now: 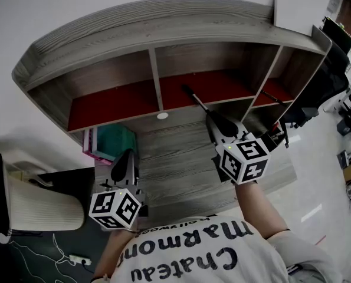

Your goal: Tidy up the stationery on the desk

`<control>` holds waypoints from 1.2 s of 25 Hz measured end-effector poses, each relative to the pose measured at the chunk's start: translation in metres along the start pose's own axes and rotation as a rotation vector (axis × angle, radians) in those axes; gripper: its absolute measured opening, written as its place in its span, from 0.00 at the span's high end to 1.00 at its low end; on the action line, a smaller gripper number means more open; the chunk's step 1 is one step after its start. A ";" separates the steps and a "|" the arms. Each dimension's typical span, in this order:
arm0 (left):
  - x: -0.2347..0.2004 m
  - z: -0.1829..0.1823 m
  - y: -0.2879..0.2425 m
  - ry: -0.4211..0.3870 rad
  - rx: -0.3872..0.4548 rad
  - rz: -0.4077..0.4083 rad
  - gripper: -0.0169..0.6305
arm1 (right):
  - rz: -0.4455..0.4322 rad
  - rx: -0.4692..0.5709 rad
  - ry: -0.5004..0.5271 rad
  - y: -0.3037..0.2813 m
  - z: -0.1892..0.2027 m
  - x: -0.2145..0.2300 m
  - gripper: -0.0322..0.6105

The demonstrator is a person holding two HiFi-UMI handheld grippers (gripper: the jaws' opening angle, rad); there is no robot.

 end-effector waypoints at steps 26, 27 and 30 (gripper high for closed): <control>0.024 -0.001 -0.001 0.009 -0.030 0.186 0.95 | 0.199 0.052 -0.041 0.075 -0.004 0.003 0.89; 0.025 0.000 -0.001 0.007 -0.035 0.195 0.95 | 0.212 0.054 -0.045 0.079 -0.004 0.003 0.89; 0.029 0.003 0.000 0.005 -0.049 0.225 0.95 | 0.251 0.057 -0.054 0.093 0.000 0.005 0.89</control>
Point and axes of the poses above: the fingertips, and each gripper's own axes: y backward along the fingers, x to its right, z out of its underside, the point moved 3 cm from there along y, backward along the fingers, and after that the axes turned 8 degrees about y, right-handed, at the moved point
